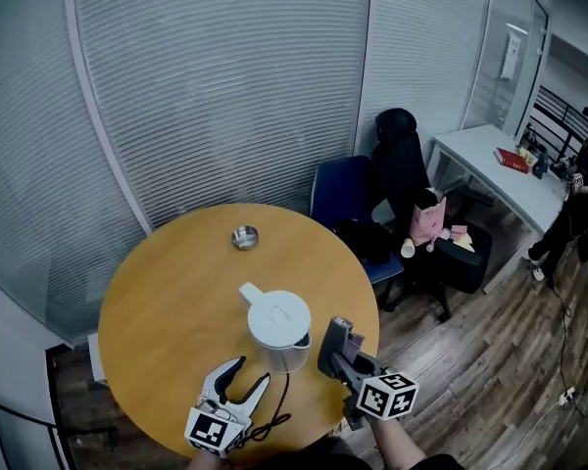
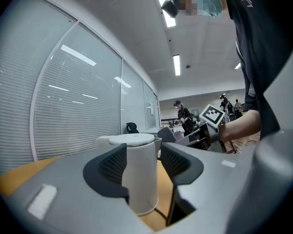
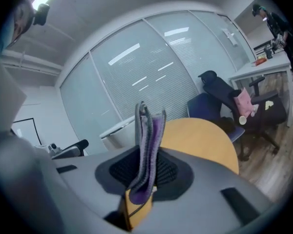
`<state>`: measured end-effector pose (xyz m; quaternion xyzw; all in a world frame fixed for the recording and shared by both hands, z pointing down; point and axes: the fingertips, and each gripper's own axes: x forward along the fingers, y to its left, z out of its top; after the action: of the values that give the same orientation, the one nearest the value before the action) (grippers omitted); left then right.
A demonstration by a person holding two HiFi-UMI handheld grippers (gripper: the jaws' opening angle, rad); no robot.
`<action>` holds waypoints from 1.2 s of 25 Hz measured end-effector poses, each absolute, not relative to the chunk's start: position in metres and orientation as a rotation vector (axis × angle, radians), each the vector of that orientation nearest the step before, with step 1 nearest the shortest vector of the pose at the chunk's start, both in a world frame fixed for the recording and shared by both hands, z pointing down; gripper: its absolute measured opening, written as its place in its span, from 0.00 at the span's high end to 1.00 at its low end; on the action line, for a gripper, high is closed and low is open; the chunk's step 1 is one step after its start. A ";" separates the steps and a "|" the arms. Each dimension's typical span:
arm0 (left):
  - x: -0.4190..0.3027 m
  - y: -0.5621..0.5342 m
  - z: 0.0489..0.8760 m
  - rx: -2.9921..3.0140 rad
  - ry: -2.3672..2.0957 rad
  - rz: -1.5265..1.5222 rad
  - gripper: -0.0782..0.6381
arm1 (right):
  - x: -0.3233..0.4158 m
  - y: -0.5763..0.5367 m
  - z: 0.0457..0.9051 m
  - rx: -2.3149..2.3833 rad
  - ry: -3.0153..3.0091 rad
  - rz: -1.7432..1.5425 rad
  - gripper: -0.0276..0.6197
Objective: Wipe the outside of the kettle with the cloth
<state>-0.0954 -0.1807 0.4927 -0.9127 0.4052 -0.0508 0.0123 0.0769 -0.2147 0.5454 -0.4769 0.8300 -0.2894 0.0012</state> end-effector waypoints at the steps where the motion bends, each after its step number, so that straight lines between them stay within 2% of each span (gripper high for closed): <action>1: -0.096 -0.176 0.496 -2.859 1.245 -0.153 0.58 | 0.076 -0.207 0.540 -1.513 2.592 -0.886 0.83; 5: -0.102 -0.157 0.505 -2.896 1.185 -0.153 0.65 | 0.065 -0.175 0.522 -1.549 2.554 -0.825 0.83; 10: -0.115 -0.134 0.512 -2.934 1.172 -0.153 0.79 | 0.048 -0.137 0.519 -1.585 2.520 -0.804 0.83; 14: -0.129 -0.118 0.520 -2.953 1.159 -0.172 0.85 | 0.031 -0.110 0.520 -1.604 2.506 -0.792 0.83; 30: -0.169 -0.074 0.558 -3.083 1.148 -0.242 0.88 | -0.009 -0.058 0.549 -1.706 2.499 -0.855 0.83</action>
<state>-0.1693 -0.0743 0.5584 -0.9317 0.3470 -0.0732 -0.0784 -0.0092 -0.0581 0.5489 -0.5425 0.7949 -0.2719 -0.0012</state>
